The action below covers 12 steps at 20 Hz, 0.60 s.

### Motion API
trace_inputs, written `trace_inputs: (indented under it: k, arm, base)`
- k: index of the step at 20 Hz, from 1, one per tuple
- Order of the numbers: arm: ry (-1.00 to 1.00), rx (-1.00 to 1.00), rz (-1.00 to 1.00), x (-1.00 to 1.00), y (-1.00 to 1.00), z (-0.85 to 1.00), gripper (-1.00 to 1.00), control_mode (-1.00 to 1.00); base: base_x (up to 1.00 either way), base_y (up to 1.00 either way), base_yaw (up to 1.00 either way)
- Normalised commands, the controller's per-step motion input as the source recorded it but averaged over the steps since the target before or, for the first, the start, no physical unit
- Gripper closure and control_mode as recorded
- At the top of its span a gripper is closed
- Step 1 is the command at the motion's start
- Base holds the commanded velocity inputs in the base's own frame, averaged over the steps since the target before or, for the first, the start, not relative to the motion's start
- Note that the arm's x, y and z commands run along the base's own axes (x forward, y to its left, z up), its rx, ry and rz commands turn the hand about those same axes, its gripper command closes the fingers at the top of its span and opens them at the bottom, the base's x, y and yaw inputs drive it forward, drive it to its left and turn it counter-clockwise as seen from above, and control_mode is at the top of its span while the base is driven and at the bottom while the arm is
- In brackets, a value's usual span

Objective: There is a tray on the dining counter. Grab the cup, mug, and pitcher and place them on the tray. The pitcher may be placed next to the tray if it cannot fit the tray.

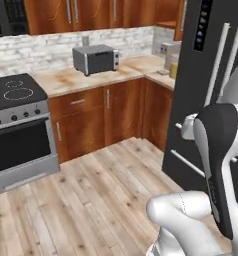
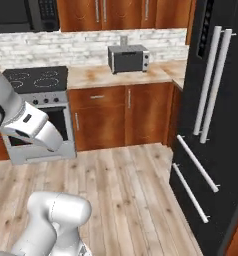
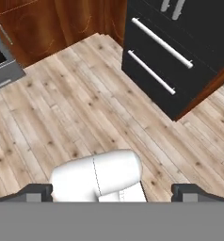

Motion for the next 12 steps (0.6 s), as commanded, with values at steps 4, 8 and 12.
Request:
trace_inputs:
  k: [4, 8, 12]
  arm:
    - [0.00, 0.00, 0.00, 0.00, 0.00, 0.00, -1.00, 1.00]
    - [0.00, 0.00, 0.00, 0.00, 0.00, 0.00, -1.00, 1.00]
    - [0.00, 0.00, 0.00, 0.00, 0.00, 0.00, -1.00, 1.00]
  base:
    - [0.09, 0.24, -0.84]
    - [0.06, 0.32, -0.83]
    - [0.17, 0.52, -0.78]
